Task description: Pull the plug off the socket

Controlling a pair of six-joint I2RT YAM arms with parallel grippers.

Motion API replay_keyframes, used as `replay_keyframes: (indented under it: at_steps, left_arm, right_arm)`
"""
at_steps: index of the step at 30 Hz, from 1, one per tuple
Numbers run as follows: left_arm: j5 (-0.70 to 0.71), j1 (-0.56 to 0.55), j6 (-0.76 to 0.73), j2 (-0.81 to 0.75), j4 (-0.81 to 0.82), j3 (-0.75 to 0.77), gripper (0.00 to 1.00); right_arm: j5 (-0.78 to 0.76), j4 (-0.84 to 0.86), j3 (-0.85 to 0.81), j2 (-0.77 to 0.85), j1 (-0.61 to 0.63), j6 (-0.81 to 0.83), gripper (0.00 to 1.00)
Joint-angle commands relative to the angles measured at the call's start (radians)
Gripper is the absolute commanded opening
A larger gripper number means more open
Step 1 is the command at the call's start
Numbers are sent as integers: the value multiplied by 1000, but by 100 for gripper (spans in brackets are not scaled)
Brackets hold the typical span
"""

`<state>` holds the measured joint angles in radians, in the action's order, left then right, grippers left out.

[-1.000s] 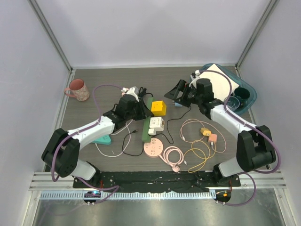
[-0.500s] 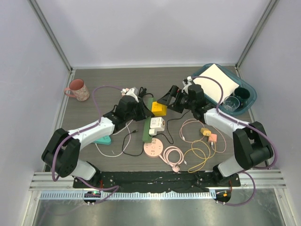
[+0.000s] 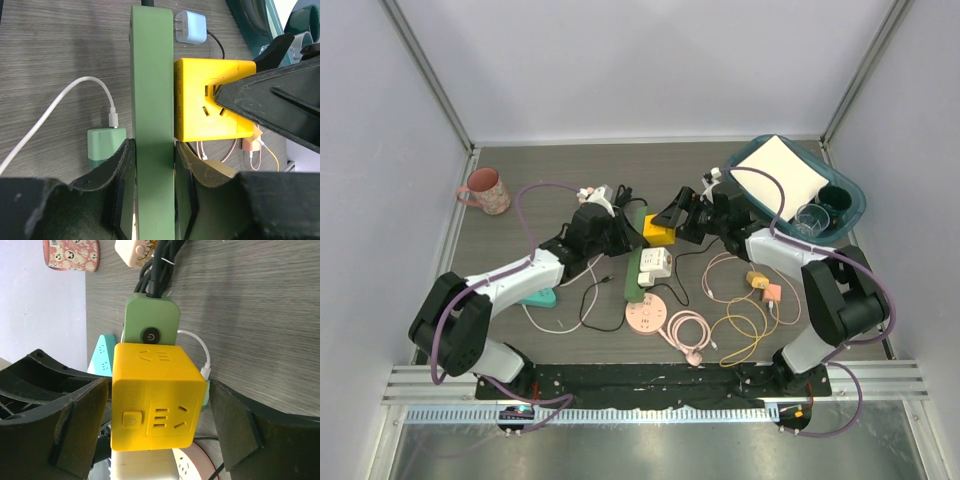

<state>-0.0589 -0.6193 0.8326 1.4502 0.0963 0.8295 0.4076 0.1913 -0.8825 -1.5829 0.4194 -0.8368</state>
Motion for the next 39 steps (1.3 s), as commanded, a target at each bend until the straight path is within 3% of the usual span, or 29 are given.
replay_keyframes:
  at_steps: [1,5,6,7,8,10,11,13,14,20,39]
  left_arm:
    - [-33,6,33,-14,171,20,0]
    - [-36,4,31,-10,171,22,0]
    - [-38,6,31,-7,165,25,0]
    - [-42,6,31,-4,157,26,0]
    - [-45,6,30,-1,151,29,1]
    - [-53,6,30,10,129,36,13]
    - [-59,6,28,12,125,36,31]
    - [-71,6,28,10,126,28,45]
    - [-70,6,28,7,125,25,53]
    - [-53,6,-10,-8,77,17,64]
    - [-87,6,-95,61,28,40,61]
  right_arm:
    - [56,123,-7,-26,9,-41,83]
    - [62,126,-15,-40,10,-47,70]
    - [63,126,-13,-39,10,-48,61]
    - [62,126,-13,-35,10,-45,37]
    - [62,126,-12,-31,10,-47,29]
    - [66,134,-9,-17,9,-47,13]
    - [68,140,-9,-12,10,-47,9]
    - [66,151,-7,4,10,-50,1]
    - [63,154,-7,8,9,-54,1]
    - [63,180,-1,37,9,-67,1]
    - [85,197,1,55,10,-64,1]
